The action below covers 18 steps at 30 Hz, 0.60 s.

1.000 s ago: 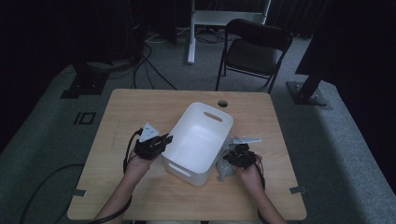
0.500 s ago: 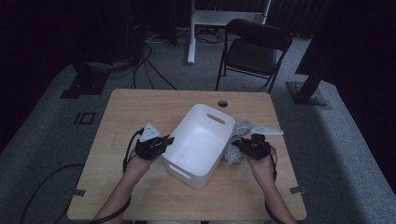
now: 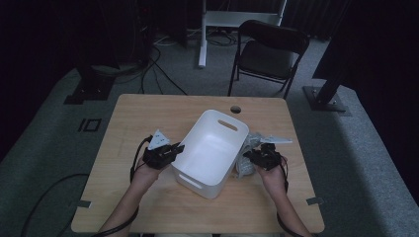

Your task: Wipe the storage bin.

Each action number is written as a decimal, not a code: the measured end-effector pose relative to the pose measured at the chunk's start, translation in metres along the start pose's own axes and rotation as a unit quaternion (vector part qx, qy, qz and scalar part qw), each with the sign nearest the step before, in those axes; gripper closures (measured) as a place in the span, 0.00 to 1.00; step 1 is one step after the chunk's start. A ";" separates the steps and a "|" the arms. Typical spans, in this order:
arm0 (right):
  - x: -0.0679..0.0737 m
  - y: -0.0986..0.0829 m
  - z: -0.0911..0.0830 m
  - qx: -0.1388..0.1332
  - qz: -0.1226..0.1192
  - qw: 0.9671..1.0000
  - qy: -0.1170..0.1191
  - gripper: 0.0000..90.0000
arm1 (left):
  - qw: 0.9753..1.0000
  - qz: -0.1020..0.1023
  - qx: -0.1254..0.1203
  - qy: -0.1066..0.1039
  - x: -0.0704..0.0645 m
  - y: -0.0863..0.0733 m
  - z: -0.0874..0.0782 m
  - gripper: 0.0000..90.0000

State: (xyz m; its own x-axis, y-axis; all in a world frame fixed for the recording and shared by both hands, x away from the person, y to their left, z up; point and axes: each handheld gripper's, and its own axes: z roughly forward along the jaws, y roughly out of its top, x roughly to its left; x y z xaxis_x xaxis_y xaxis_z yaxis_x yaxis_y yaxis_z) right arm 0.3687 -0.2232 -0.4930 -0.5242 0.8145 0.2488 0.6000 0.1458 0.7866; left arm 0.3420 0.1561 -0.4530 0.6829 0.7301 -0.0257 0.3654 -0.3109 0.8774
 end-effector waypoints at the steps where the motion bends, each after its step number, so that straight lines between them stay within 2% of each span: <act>1: -0.001 -0.001 0.001 0.003 0.001 1.000 0.000 0.84 | 1.000 -0.001 0.000 0.000 0.000 0.000 0.000 0.91; 9: -0.008 -0.006 0.011 0.017 0.019 1.000 0.006 0.84 | 1.000 -0.005 -0.001 -0.003 0.001 0.000 0.000 0.90; 15: -0.009 -0.013 0.024 0.042 0.022 0.999 -0.009 0.84 | 1.000 -0.005 -0.001 0.002 0.000 0.000 0.000 0.90; 18: -0.010 -0.015 0.027 0.051 0.022 0.998 -0.012 0.84 | 1.000 -0.021 -0.006 0.002 0.003 0.000 0.001 0.89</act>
State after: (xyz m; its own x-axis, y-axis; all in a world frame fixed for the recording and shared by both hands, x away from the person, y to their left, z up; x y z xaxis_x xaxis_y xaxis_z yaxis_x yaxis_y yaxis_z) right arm 0.3810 -0.2184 -0.5224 -0.4815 0.8346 0.2674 0.6812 0.1645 0.7133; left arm 0.3443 0.1575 -0.4540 0.6645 0.7449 -0.0596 0.3850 -0.2729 0.8816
